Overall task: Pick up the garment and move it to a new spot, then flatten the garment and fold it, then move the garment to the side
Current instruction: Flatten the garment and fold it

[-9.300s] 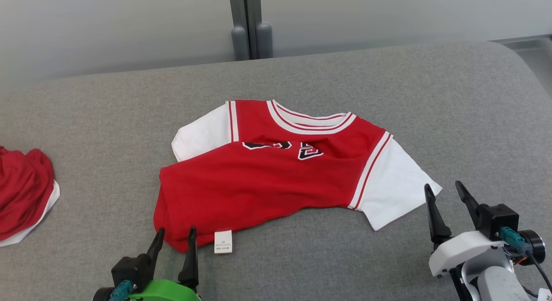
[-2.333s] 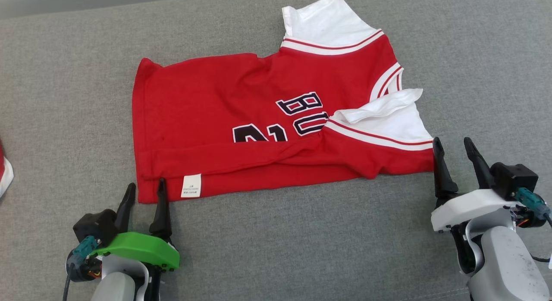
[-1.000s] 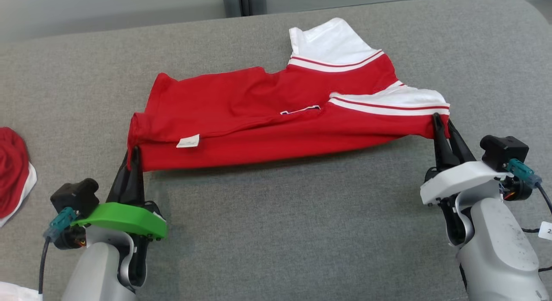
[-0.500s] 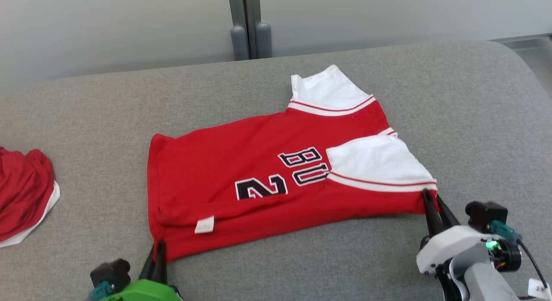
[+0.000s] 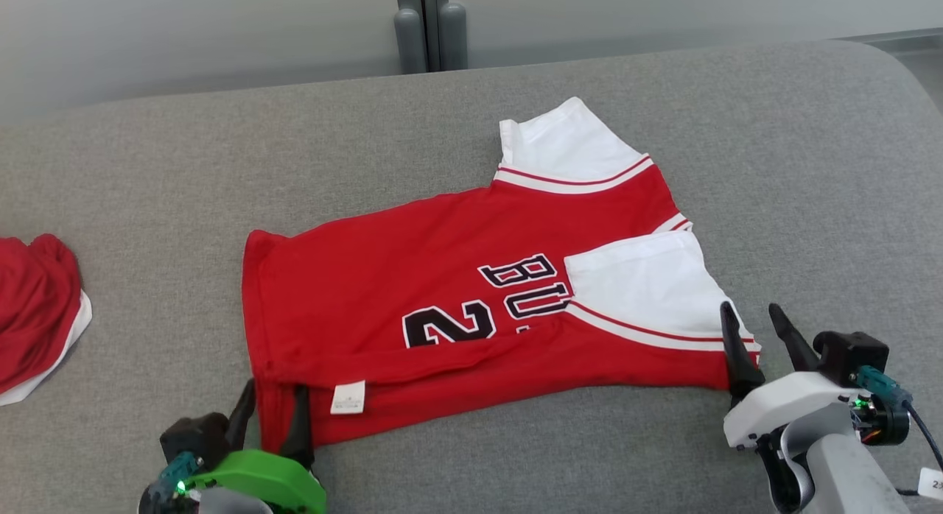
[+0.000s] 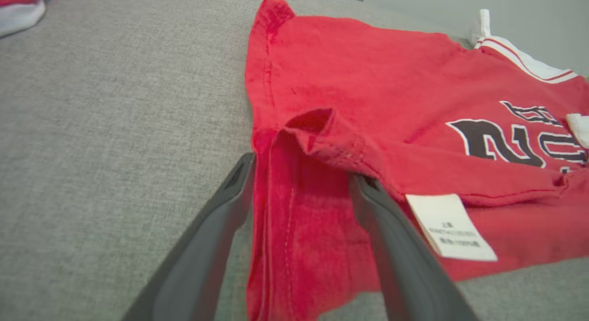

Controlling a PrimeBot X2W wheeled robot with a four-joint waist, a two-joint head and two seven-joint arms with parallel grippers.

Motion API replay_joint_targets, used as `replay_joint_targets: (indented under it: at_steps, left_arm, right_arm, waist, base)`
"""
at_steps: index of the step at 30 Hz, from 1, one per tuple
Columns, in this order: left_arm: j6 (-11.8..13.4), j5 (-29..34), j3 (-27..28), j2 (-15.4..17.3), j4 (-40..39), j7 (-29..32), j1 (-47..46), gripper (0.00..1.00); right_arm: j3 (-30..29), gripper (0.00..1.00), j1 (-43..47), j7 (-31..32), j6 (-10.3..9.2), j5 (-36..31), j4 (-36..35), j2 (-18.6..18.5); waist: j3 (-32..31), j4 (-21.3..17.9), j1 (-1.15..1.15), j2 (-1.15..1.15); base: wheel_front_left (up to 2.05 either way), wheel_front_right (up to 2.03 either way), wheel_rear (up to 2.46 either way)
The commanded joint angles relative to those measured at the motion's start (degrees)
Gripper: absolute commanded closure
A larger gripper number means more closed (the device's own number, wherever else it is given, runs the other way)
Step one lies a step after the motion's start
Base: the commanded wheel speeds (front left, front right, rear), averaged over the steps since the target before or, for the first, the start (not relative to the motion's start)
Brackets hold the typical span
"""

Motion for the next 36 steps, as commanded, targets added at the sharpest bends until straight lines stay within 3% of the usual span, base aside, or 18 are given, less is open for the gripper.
replay_joint_targets:
  at_steps: [1,14,28,29,30,33,36]
  left_arm:
    - [0.2,0.8,0.4,0.1,-1.0,0.0,-1.6,0.00]
    - [0.2,0.7,1.0,4.4,2.5,0.0,-16.2,0.00]
    - [0.2,-5.1,-5.9,10.1,10.1,0.0,-29.3,0.01]
    - [0.2,-5.6,-6.5,10.3,10.2,0.0,-29.7,0.12]
    - [0.2,-6.6,-7.3,10.4,10.4,0.0,-30.0,0.47]
    - [0.2,-7.9,-9.4,10.7,10.7,0.0,-30.8,1.00]
    - [0.2,-9.0,-10.3,11.2,9.7,0.0,-31.9,1.00]
  right_arm:
    - [-0.2,0.00,-1.2,0.0,-0.09,-0.5,-0.4,-0.3]
    - [0.7,0.00,-13.2,0.0,-0.09,-3.7,-0.5,-0.3]
    - [2.3,0.00,-25.9,0.0,-0.09,-8.8,4.0,-0.3]
    - [2.2,0.00,-26.5,0.0,-0.09,-9.1,4.5,-0.3]
    - [2.3,0.00,-27.4,0.0,-0.09,-9.7,5.1,-0.3]
    - [2.8,0.00,-29.9,0.0,-0.09,-11.1,7.0,-0.2]
    - [2.7,0.00,-33.3,0.0,-0.09,-11.9,10.1,-0.3]
  waist:
    - [1.3,0.0,0.00,0.00]
    - [9.8,-0.1,0.00,0.00]
    - [16.8,0.2,0.00,0.00]
    - [17.0,0.3,0.00,0.00]
    - [17.3,0.5,0.00,0.00]
    - [17.9,1.1,0.00,0.00]
    - [18.6,1.9,0.00,0.00]
  base:
    - [0.00,0.00,0.00]
    - [0.00,0.00,0.00]
    - [0.00,0.00,0.00]
    - [0.00,0.00,0.00]
    - [0.00,0.00,0.00]
    - [0.00,0.00,0.00]
    - [0.00,0.00,0.00]
